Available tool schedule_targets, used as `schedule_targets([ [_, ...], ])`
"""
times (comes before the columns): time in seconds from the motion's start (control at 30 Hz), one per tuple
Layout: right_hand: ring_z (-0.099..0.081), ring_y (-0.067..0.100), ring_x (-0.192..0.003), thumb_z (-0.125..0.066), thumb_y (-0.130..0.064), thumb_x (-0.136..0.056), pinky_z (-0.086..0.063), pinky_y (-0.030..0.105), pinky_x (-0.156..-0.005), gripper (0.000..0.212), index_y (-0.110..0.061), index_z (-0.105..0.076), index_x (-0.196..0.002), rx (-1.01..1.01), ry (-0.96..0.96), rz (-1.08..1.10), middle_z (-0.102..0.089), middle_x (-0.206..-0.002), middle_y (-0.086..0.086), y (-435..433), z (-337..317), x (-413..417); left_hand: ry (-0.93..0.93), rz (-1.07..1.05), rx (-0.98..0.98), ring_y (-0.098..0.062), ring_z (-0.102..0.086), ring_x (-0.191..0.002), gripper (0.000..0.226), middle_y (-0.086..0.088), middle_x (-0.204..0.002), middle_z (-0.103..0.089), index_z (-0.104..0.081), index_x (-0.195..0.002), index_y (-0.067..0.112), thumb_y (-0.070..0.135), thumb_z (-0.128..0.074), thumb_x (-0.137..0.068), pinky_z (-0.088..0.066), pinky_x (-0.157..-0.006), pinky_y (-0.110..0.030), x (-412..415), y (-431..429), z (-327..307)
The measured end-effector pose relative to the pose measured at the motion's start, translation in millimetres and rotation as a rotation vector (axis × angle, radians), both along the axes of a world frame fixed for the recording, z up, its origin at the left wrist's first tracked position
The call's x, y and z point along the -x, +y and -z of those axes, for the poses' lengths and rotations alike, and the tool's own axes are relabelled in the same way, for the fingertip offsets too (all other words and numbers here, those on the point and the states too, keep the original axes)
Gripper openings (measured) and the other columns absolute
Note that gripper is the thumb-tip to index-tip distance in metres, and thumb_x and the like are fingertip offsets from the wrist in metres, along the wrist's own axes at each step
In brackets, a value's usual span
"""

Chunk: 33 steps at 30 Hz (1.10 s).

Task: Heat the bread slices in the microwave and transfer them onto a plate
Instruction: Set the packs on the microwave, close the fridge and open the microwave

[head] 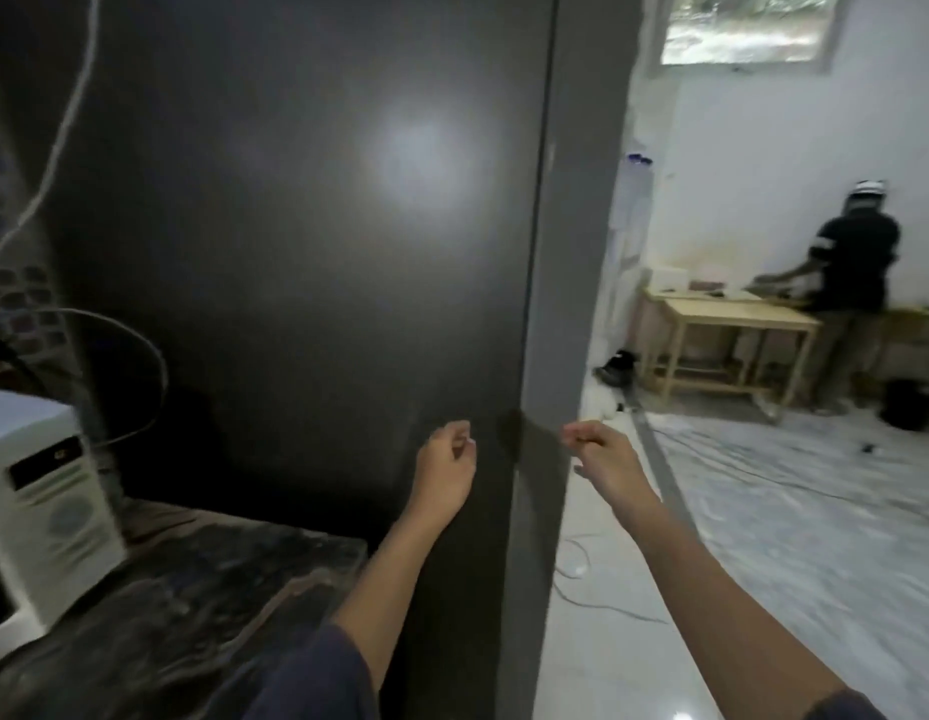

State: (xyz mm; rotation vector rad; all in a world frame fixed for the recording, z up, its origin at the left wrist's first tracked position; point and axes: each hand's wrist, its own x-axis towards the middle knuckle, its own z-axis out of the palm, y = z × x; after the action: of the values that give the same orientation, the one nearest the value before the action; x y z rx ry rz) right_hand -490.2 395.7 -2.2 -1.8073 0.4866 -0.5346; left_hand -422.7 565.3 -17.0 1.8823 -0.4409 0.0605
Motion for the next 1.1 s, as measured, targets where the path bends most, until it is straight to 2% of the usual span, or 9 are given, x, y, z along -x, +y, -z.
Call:
schedule_targets([
  [0.13, -0.056, 0.022, -0.101, -0.046, 0.001, -0.085, -0.045, 0.037, -0.088, 0.031, -0.024, -0.061, -0.075, -0.07, 0.021, 0.136, -0.063, -0.102, 0.006, -86.4, 7.3, 39.6, 0.009, 0.215, -0.014, -0.014, -0.055, -0.104, 0.031, -0.005, -0.118, -0.057, -0.053, -0.124, 0.005, 0.009, -0.046, -0.094, -0.043, -0.079, -0.011, 25.6, -107.8, 6.1],
  [0.27, -0.058, 0.026, -0.105, -0.047, 0.0, -0.087, -0.046, 0.041, -0.093, 0.024, -0.017, -0.064, -0.086, -0.106, 0.044, 0.239, -0.064, -0.102, 0.007, -171.6, 17.2, 58.0, 0.007, 0.353, -0.029, -0.025, -0.057, -0.111, 0.031, -0.011, -0.121, -0.059, -0.056, -0.12, 0.004, 0.006, -0.05, -0.089, -0.045, -0.097, -0.032, 31.2, -207.0, 13.9],
  [0.33, -0.058, 0.026, -0.108, -0.047, -0.001, -0.086, -0.045, 0.042, -0.095, 0.023, -0.016, -0.064, -0.091, -0.098, 0.06, 0.253, -0.064, -0.102, 0.006, -209.7, 20.6, 59.8, -0.01, 0.382, -0.047, -0.024, -0.057, -0.111, 0.032, -0.012, -0.121, -0.059, -0.055, -0.121, 0.003, 0.007, -0.05, -0.089, -0.043, -0.097, -0.03, 23.8, -246.8, 14.6],
  [0.43, -0.057, 0.025, -0.109, -0.05, -0.004, -0.086, -0.045, 0.046, -0.1, 0.023, -0.022, -0.064, -0.082, -0.068, 0.055, 0.264, -0.064, -0.108, 0.007, -274.1, 16.2, 54.0, -0.023, 0.386, -0.051, -0.022, -0.055, -0.113, 0.033, -0.011, -0.122, -0.058, -0.054, -0.122, 0.003, 0.008, -0.05, -0.09, -0.039, -0.094, -0.025, 7.7, -312.1, 10.4],
  [0.5, -0.056, 0.025, -0.11, -0.052, -0.005, -0.087, -0.043, 0.047, -0.102, 0.018, -0.019, -0.064, -0.086, -0.064, 0.045, 0.273, -0.065, -0.111, 0.009, -314.1, 13.6, 44.0, -0.028, 0.39, -0.058, -0.02, -0.053, -0.114, 0.035, -0.009, -0.123, -0.056, -0.052, -0.125, 0.005, 0.01, -0.048, -0.091, -0.038, -0.095, -0.024, -4.7, -348.7, 7.0],
  [0.57, -0.056, 0.024, -0.111, -0.052, -0.006, -0.087, -0.042, 0.046, -0.102, 0.017, -0.017, -0.063, -0.092, -0.049, 0.039, 0.266, -0.065, -0.112, 0.009, -348.3, 13.7, 31.7, -0.034, 0.387, -0.062, -0.02, -0.052, -0.115, 0.035, -0.009, -0.126, -0.055, -0.051, -0.127, 0.006, 0.011, -0.047, -0.092, -0.038, -0.097, -0.026, -21.9, -382.8, 6.9],
  [0.7, -0.056, 0.024, -0.109, -0.05, -0.004, -0.087, -0.044, 0.043, -0.1, 0.02, -0.02, -0.063, -0.087, -0.031, 0.075, 0.237, -0.064, -0.106, 0.006, -401.8, 21.0, -0.1, -0.034, 0.343, -0.068, -0.022, -0.054, -0.113, 0.033, -0.011, -0.124, -0.057, -0.053, -0.124, 0.005, 0.012, -0.049, -0.092, -0.039, -0.096, -0.027, -58.5, -437.5, 12.5],
  [0.8, -0.056, 0.023, -0.108, -0.05, -0.006, -0.087, -0.045, 0.04, -0.095, 0.02, -0.016, -0.064, -0.096, -0.024, 0.07, 0.226, -0.065, -0.11, 0.008, -439.9, 30.3, -34.4, -0.023, 0.336, -0.075, -0.021, -0.053, -0.113, 0.033, -0.01, -0.124, -0.057, -0.053, -0.124, 0.006, 0.014, -0.049, -0.092, -0.039, -0.096, -0.027, -90.6, -471.4, 18.9],
  [1.1, -0.057, 0.02, -0.105, -0.052, -0.009, -0.088, -0.046, 0.041, -0.098, 0.018, -0.019, -0.065, -0.095, -0.031, 0.092, 0.207, -0.066, -0.106, 0.004, -561.6, 47.4, -194.0, 0.004, 0.326, -0.093, -0.023, -0.052, -0.116, 0.035, -0.013, -0.125, -0.056, -0.051, -0.125, 0.003, 0.007, -0.048, -0.09, -0.039, -0.099, -0.029, -250.6, -599.4, 33.8],
])
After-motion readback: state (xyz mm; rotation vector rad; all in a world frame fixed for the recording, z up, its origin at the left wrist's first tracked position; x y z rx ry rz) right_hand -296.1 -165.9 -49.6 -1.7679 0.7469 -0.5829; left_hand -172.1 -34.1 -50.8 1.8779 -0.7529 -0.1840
